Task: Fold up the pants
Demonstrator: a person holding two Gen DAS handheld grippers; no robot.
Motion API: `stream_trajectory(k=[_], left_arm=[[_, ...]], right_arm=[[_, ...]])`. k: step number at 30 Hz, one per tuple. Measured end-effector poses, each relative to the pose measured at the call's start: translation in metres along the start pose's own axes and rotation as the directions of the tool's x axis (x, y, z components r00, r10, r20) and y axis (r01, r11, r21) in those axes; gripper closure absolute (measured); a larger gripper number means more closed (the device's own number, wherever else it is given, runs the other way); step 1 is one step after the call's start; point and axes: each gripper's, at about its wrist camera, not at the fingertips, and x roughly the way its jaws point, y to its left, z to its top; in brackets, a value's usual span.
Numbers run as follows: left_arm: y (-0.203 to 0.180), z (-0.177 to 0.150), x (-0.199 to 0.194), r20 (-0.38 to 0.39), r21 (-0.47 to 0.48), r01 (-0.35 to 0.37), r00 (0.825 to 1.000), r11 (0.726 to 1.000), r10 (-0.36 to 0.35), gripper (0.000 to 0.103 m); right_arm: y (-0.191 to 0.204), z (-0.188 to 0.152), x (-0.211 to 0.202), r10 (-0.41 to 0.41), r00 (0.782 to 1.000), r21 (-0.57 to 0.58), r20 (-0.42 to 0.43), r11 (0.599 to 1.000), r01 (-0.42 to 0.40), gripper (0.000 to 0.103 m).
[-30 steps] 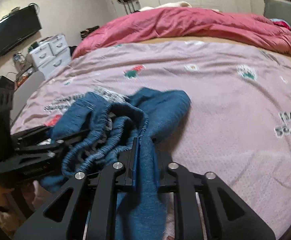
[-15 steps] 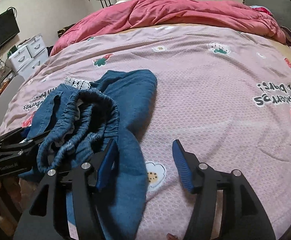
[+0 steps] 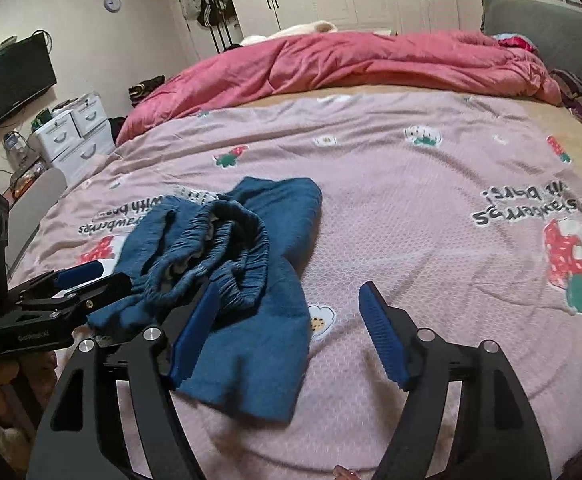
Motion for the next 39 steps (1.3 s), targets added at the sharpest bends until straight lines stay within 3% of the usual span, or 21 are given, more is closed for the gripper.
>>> stream_trajectory(k=[3,4,5,6,16,26,31,39], left_arm=[[-0.004,-0.005,-0.012,0.017,0.007,-0.004,1.0,1.0,0.004,0.012],[-0.004,-0.007,-0.015,0.022,0.008,-0.007,1.0,1.0,0.007,0.011],[-0.005,-0.009,-0.019,0.027,0.007,-0.01,1.0,1.0,0.01,0.011],[-0.005,-0.011,-0.023,0.032,0.004,-0.01,0.999,1.0,0.01,0.01],[-0.011,-0.043,-0.056,0.066,-0.02,-0.011,0.998,1.0,0.012,0.01],[-0.016,-0.075,-0.056,0.034,-0.038,-0.015,0.999,0.999,0.016,0.01],[-0.019,-0.088,-0.058,0.057,-0.044,-0.015,0.998,0.999,0.018,0.01],[-0.017,-0.1,-0.047,0.011,-0.05,-0.018,1.0,0.999,0.018,0.009]], right_arm=[[0.004,-0.002,-0.012,-0.004,1.0,-0.009,0.02,1.0,0.004,0.029],[0.006,-0.003,-0.016,-0.005,1.0,-0.016,0.025,1.0,0.005,0.025],[0.008,-0.004,-0.019,-0.007,0.999,-0.021,0.032,1.0,0.007,0.013],[0.009,-0.005,-0.023,-0.009,0.999,-0.022,0.043,1.0,0.01,0.012],[0.028,-0.034,-0.05,-0.003,0.996,-0.081,0.085,0.997,0.01,0.006],[0.037,-0.065,-0.064,-0.024,0.994,-0.13,0.111,0.991,0.038,0.006],[0.036,-0.077,-0.067,-0.018,0.992,-0.125,0.124,0.992,0.033,0.006],[0.031,-0.097,-0.05,-0.035,0.998,-0.104,0.052,0.994,0.04,0.006]])
